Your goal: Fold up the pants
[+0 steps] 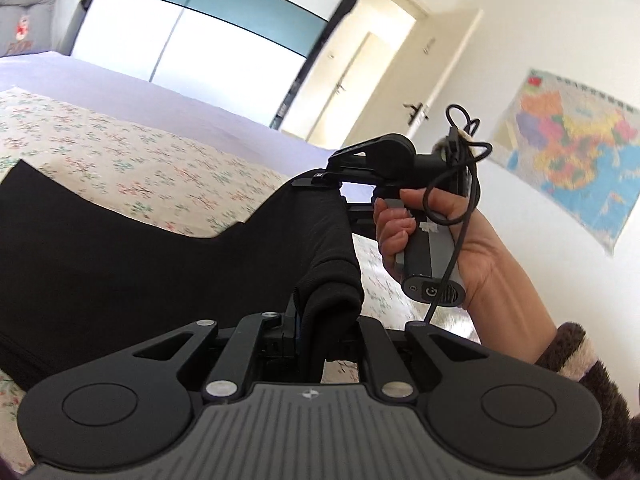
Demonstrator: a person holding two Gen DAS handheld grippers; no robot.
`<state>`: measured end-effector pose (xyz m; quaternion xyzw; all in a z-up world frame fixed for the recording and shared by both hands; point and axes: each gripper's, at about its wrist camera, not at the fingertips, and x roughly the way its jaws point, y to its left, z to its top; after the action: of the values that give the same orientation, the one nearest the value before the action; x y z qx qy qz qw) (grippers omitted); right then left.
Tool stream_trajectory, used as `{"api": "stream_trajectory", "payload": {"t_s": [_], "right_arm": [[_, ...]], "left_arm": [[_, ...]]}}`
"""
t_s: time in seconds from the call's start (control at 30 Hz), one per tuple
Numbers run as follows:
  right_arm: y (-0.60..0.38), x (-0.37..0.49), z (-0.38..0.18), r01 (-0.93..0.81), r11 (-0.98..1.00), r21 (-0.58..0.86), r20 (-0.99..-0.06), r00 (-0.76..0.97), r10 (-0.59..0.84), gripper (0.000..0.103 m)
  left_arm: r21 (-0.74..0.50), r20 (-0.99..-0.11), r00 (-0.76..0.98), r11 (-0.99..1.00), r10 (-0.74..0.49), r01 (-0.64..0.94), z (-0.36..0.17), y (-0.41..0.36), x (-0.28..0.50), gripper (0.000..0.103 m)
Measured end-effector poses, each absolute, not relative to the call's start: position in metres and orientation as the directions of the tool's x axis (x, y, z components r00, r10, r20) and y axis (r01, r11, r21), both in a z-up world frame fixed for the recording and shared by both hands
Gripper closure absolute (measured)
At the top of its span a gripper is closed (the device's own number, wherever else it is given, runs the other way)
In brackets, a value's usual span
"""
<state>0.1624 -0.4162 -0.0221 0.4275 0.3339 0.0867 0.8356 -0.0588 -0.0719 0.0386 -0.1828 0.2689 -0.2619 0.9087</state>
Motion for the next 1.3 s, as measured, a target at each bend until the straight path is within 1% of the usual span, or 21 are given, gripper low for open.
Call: {"api": "stream_trajectory", "payload": {"t_s": [0.2,0.33,0.5,0.7,0.93,1.0,1.03,1.07,1.1,1.13,1.17,1.2,1.23,1.27,1.3], "right_arm": [[-0.357,0.18,-0.004,0.055,0.64,0.767,-0.45,0.756,0.474,0.092],[-0.303,0.194,-0.002,0.023,0.667,0.745,-0.47,0.727,0.5,0.092],[-0.229,0.215,-0.005,-0.015,0.715,0.699,-0.519,0.677,0.522,0.092],[-0.158,0.231,-0.024,-0.012,0.749,0.662,-0.58,0.625,0.523,0.092],[-0.104,0.242,-0.028,-0.008,0.784,0.621,-0.612,0.62,0.491,0.092],[-0.096,0.245,-0.027,-0.006,0.791,0.611,-0.616,0.625,0.48,0.089],[-0.095,0.246,-0.028,0.0,0.792,0.61,-0.616,0.628,0.475,0.086],[-0.095,0.246,-0.028,0.008,0.792,0.611,-0.617,0.631,0.47,0.086],[-0.096,0.246,-0.029,0.015,0.79,0.613,-0.618,0.633,0.467,0.083],[-0.097,0.246,-0.029,0.016,0.786,0.617,-0.615,0.633,0.47,0.078],[-0.099,0.244,-0.028,0.012,0.781,0.624,-0.608,0.635,0.476,0.071],[-0.102,0.242,-0.026,0.007,0.777,0.629,-0.601,0.638,0.482,0.067],[-0.106,0.24,-0.023,-0.003,0.774,0.633,-0.591,0.643,0.487,0.057],[-0.108,0.237,-0.019,-0.014,0.774,0.633,-0.582,0.651,0.487,0.051],[-0.112,0.234,-0.015,-0.024,0.778,0.628,-0.574,0.66,0.485,0.05]], "left_arm": [[-0.502,-0.396,0.773,0.822,-0.495,0.269,0.041,-0.021,-0.052,0.05],[-0.547,-0.416,0.799,0.821,-0.434,0.161,0.03,0.025,-0.043,0.05],[-0.599,-0.433,0.827,0.8,-0.36,0.035,0.014,0.079,-0.035,0.05],[-0.676,-0.464,0.82,0.732,-0.335,-0.084,-0.006,0.136,-0.018,0.05],[-0.716,-0.474,0.815,0.685,-0.334,-0.135,-0.024,0.174,-0.005,0.049],[-0.714,-0.481,0.813,0.684,-0.329,-0.146,-0.026,0.181,-0.003,0.045],[-0.703,-0.486,0.815,0.695,-0.315,-0.151,-0.025,0.183,-0.003,0.04],[-0.682,-0.494,0.821,0.713,-0.286,-0.162,-0.022,0.184,-0.004,0.038],[-0.649,-0.503,0.829,0.741,-0.244,-0.175,-0.018,0.186,-0.006,0.03],[-0.608,-0.51,0.836,0.772,-0.202,-0.184,-0.015,0.187,-0.008,0.025],[-0.572,-0.513,0.842,0.799,-0.17,-0.187,-0.01,0.189,-0.01,0.024],[-0.547,-0.516,0.844,0.815,-0.15,-0.189,-0.007,0.191,-0.011,0.02],[-0.534,-0.517,0.845,0.823,-0.139,-0.191,-0.003,0.192,-0.012,0.017],[-0.529,-0.512,0.849,0.828,-0.133,-0.189,0.001,0.194,-0.013,0.015],[-0.526,-0.505,0.853,0.831,-0.134,-0.181,0.005,0.194,-0.014,0.011]]}}
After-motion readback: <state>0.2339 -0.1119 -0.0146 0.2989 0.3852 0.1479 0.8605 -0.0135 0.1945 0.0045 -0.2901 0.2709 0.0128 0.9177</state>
